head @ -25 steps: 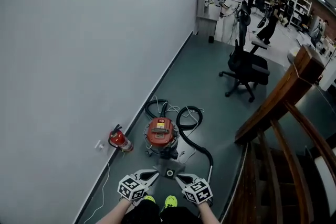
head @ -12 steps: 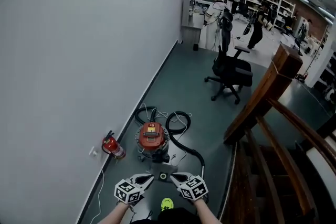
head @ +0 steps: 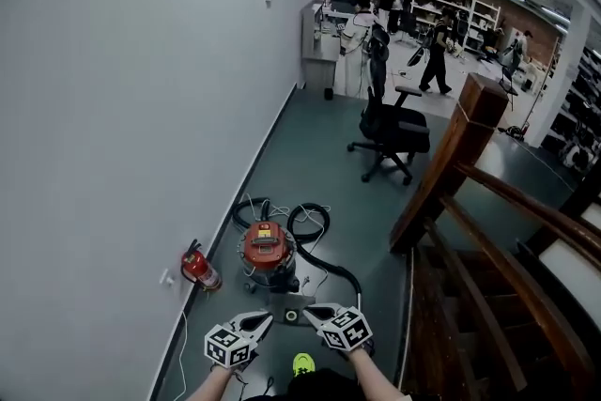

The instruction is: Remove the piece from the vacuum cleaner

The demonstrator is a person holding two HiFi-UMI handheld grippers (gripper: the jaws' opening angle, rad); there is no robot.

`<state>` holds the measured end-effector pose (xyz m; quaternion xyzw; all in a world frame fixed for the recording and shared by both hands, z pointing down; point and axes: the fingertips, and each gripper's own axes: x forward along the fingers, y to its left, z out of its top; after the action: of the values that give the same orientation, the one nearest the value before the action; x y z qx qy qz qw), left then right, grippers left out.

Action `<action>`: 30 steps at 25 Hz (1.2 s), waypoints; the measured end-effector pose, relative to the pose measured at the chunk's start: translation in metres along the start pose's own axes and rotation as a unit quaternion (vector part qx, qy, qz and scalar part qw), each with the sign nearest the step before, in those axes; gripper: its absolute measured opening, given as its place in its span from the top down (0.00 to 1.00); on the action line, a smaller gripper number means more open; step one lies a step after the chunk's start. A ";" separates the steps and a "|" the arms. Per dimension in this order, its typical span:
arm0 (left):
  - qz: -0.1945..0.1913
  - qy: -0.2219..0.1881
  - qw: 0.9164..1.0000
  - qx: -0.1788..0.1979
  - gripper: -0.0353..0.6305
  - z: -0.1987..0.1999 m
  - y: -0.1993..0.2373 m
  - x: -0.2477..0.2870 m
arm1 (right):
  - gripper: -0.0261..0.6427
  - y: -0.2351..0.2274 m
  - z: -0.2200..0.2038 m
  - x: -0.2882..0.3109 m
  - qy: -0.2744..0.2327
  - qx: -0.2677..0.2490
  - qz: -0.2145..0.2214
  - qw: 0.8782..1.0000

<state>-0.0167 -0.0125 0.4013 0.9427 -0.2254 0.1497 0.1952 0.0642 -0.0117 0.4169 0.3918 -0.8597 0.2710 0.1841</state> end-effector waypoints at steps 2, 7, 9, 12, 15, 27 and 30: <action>-0.004 -0.004 1.000 0.001 0.93 0.000 -0.010 -0.010 | 0.94 0.011 0.002 -0.007 -0.007 0.001 -0.002 1.000; -0.009 -0.019 1.000 0.009 0.93 -0.006 -0.036 -0.038 | 0.94 0.046 -0.002 -0.021 -0.034 -0.004 -0.005 0.999; -0.011 -0.025 0.999 0.020 0.93 -0.011 -0.048 -0.047 | 0.94 0.060 -0.006 -0.028 -0.044 -0.011 -0.006 0.999; -0.022 -0.033 0.999 0.035 0.93 -0.015 -0.072 -0.058 | 0.94 0.082 -0.013 -0.040 -0.053 -0.020 -0.008 0.998; -0.030 -0.045 0.998 0.034 0.93 -0.021 -0.095 -0.073 | 0.94 0.108 -0.026 -0.051 -0.053 -0.027 -0.008 0.998; -0.055 -0.050 0.997 0.016 0.93 -0.059 -0.157 -0.120 | 0.94 0.179 -0.070 -0.084 -0.048 -0.035 -0.016 0.998; -0.054 -0.060 0.997 0.013 0.93 -0.055 -0.163 -0.131 | 0.94 0.191 -0.074 -0.090 -0.051 -0.044 -0.019 0.998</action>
<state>-0.0602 0.1935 0.3523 0.9634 -0.1831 0.0846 0.1765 -0.0194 0.1892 0.3662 0.4130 -0.8715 0.2089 0.1619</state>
